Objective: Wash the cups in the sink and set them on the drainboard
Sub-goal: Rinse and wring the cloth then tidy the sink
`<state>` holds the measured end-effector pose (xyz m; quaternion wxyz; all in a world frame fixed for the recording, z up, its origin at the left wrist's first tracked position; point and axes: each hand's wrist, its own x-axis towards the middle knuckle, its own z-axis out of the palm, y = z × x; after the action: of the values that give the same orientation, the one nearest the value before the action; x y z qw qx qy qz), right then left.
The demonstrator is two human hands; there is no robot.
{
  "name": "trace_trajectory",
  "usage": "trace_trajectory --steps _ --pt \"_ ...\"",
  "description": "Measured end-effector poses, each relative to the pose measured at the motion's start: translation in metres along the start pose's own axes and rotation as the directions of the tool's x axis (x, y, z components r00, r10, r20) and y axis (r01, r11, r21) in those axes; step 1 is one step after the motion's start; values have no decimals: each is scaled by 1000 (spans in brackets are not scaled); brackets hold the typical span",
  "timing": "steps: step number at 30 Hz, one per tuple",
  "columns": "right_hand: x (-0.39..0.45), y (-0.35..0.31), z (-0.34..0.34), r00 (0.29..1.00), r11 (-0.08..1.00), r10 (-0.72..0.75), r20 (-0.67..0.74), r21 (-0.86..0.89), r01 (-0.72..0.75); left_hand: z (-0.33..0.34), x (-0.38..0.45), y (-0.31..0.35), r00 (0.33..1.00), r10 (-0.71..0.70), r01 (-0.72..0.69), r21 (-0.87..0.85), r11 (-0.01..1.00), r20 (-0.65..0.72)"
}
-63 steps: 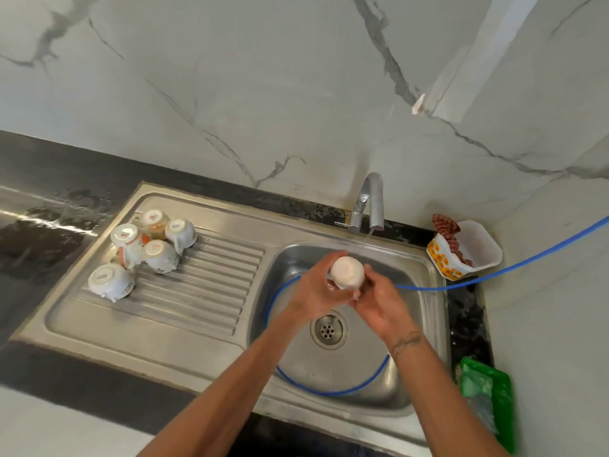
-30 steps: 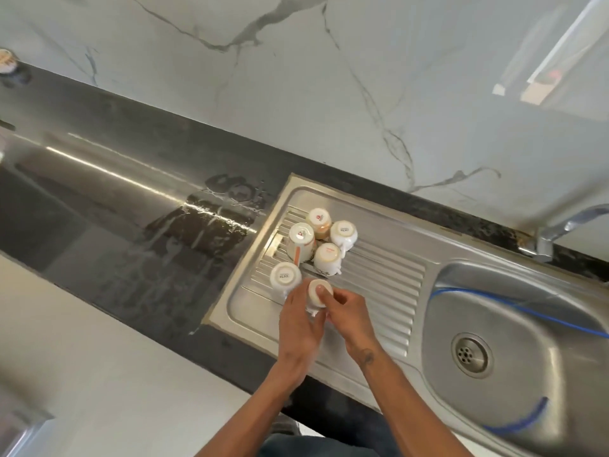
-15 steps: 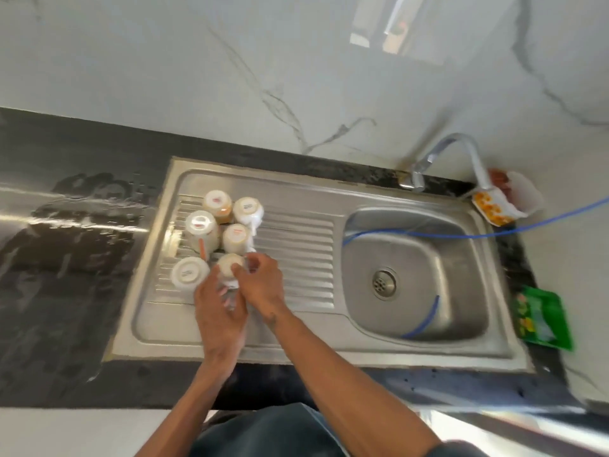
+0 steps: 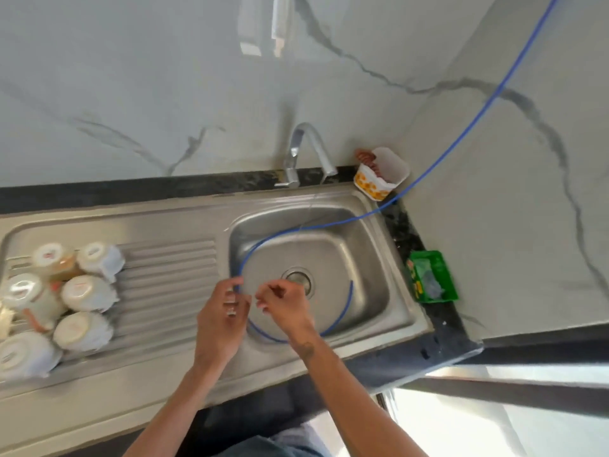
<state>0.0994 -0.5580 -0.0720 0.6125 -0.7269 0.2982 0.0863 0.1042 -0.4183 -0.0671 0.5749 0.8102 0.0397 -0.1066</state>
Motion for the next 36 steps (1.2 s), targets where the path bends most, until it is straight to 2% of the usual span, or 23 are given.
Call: trace_trajectory --steps 3,6,9,11,12,15,19,21,23,27,30,32,33,36 --pt "30 0 -75 999 999 -1 -47 42 3 57 16 14 984 -173 179 -179 968 48" --pt "76 -34 -146 975 996 -91 -201 -40 85 104 39 45 931 -354 356 -427 831 86" --pt "136 -92 -207 878 930 -337 -340 -266 254 134 57 71 887 -435 435 -595 676 154" --pt "181 -128 -235 800 819 -515 -307 -451 354 145 66 80 875 -458 439 -663 607 160" --pt "206 -138 -245 803 769 -536 -260 -542 338 149 67 80 870 -465 442 -671 596 161" --pt "273 -138 -262 889 686 -413 -200 -710 159 152 64 76 863 -482 447 -674 588 152" --pt "275 -114 -267 909 809 -344 -236 -567 159 132 53 55 825 -559 480 -629 611 86" --pt "273 -115 -268 887 838 -347 -305 -525 147 120 48 43 796 -603 507 -596 622 48" --pt "290 -113 -280 806 864 -417 -421 -459 207 110 45 36 781 -623 524 -585 619 40" --pt "291 -113 -294 660 835 -548 -514 -383 395 108 49 28 745 -665 555 -599 577 51" --pt "245 -140 -280 454 678 -723 -521 -407 612 119 59 33 736 -670 559 -642 525 93" --pt "228 -147 -268 330 583 -786 -524 -448 678 127 74 41 754 -644 541 -680 495 130" --pt "222 -149 -262 295 544 -805 -515 -442 713 131 84 45 764 -627 535 -692 485 152" --pt "197 -153 -243 241 517 -789 -565 -399 758 145 105 60 808 -533 526 -715 459 252"
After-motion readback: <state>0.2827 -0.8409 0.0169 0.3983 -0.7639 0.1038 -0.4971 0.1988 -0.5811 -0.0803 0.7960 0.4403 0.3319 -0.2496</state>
